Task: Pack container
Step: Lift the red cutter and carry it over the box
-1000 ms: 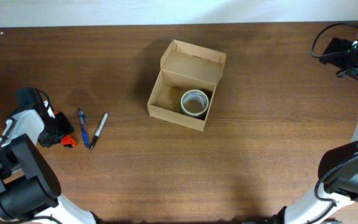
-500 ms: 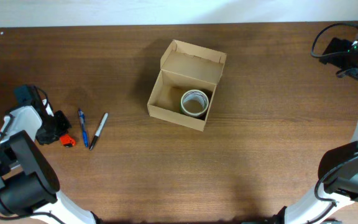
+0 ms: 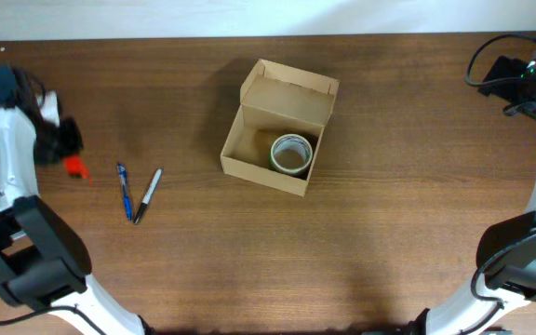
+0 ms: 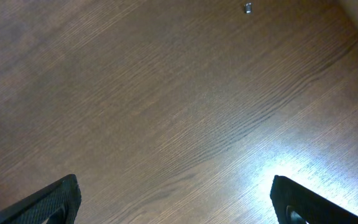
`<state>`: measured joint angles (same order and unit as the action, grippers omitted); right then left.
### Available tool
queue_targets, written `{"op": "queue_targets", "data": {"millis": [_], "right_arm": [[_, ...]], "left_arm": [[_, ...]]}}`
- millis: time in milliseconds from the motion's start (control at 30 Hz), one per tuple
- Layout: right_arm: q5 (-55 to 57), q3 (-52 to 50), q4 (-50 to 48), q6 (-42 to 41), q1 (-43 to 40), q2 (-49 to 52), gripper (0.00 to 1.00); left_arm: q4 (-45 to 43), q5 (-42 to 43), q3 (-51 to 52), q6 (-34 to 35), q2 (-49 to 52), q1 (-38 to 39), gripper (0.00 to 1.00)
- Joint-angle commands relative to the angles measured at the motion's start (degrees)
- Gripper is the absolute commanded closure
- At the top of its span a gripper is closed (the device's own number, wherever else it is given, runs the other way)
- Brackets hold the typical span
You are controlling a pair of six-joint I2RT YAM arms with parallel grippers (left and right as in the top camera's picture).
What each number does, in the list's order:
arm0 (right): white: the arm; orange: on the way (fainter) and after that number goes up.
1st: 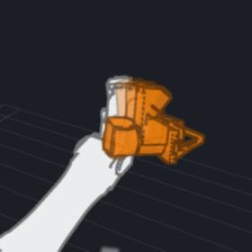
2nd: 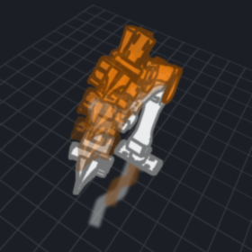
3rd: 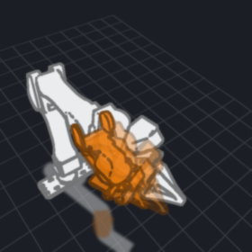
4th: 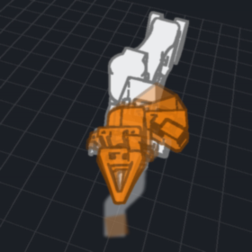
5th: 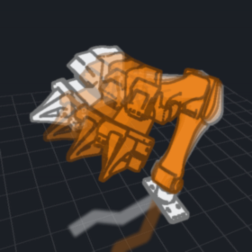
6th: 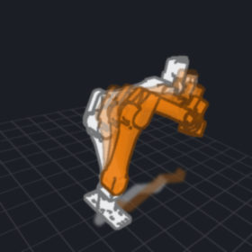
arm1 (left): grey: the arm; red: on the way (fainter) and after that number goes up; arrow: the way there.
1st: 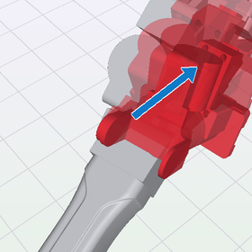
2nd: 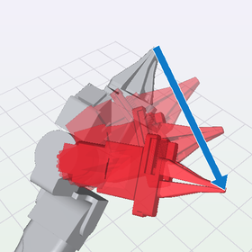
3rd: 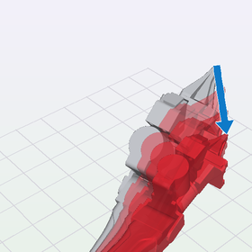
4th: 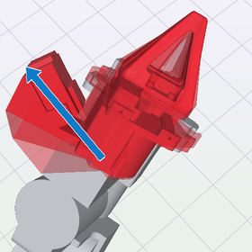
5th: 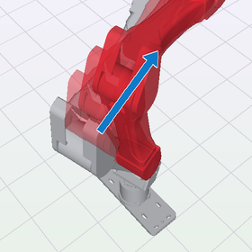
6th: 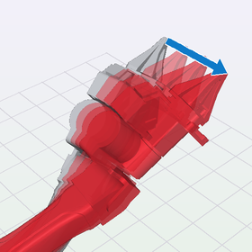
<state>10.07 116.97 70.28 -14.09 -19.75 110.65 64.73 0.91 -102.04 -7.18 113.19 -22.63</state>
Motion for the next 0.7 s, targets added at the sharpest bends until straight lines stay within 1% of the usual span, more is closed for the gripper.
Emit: {"op": "queue_targets", "data": {"millis": [0,33,100,167,267,433,533,667], "right_arm": [[0.50,1.01,0.00,0.15,-0.15,-0.44,0.01],[0.50,1.01,0.02,0.15,-0.15,-0.44,0.01],[0.50,1.01,0.00,0.15,-0.15,-0.44,0.01],[0.52,1.01,0.02,0.15,-0.15,-0.44,0.01],[0.50,1.01,0.00,0.15,-0.15,-0.44,0.01],[0.52,1.01,0.00,0.15,-0.15,-0.44,0.01],[0.50,1.01,0.00,0.15,-0.15,-0.44,0.01],[0.50,1.01,0.00,0.15,-0.15,-0.44,0.01]], "left_arm": [[4.66,1.22,-9.53,-13.77,-0.26,4.28,0.96],[7.10,1.20,-12.63,-17.40,-0.26,6.08,0.96],[11.13,1.27,-18.03,-22.38,-0.26,10.03,0.97],[13.84,1.27,-22.56,-25.46,-0.26,14.23,0.97],[15.17,1.29,-28.02,-29.31,-0.26,21.90,0.98],[15.69,1.29,-30.36,-35.52,-0.24,34.84,0.99],[16.55,1.27,-30.34,-37.51,0.59,40.81,0.99],[17.97,1.29,-30.34,-37.90,2.91,44.92,0.98]]}}
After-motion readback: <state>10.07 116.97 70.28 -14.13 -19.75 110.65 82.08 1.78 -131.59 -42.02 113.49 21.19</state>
